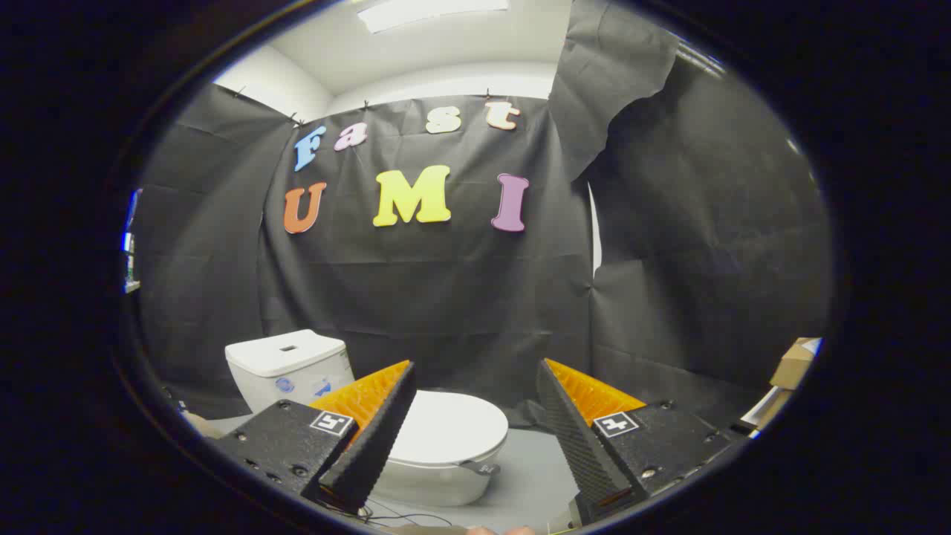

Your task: Open the toilet lid.

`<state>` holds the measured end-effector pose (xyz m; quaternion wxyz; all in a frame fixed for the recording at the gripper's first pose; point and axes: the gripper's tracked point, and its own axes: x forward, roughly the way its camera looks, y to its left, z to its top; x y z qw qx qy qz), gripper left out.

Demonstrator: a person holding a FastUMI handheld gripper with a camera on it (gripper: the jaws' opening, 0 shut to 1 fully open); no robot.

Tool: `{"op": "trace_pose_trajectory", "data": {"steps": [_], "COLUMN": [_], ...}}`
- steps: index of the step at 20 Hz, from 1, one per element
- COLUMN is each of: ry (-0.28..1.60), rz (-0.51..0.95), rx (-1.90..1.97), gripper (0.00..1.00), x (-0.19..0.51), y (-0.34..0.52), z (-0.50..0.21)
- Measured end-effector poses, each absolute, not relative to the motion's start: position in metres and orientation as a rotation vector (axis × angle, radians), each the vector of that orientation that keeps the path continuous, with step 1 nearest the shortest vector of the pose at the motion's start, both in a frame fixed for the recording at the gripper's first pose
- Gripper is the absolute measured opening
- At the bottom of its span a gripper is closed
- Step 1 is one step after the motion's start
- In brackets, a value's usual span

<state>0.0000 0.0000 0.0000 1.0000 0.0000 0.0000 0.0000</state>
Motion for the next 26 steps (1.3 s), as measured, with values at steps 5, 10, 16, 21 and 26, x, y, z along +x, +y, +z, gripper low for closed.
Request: {"op": "trace_pose_trajectory", "data": {"steps": [5, 10, 16, 21, 26], "ry": [-0.012, -0.012, -0.019, -0.029, -0.022], "rz": [0.011, 0.024, 0.044, 0.05, 0.064], "rx": [0.016, -0.01, -0.032, -0.09, -0.129], "gripper": [1.0, 1.0, 1.0, 1.0, 1.0], "x": [-0.003, -0.003, -0.005, -0.004, 0.005], "y": [0.005, 0.011, 0.021, 0.025, 0.038], "z": [0.004, 0.002, 0.001, -0.002, -0.021]}}
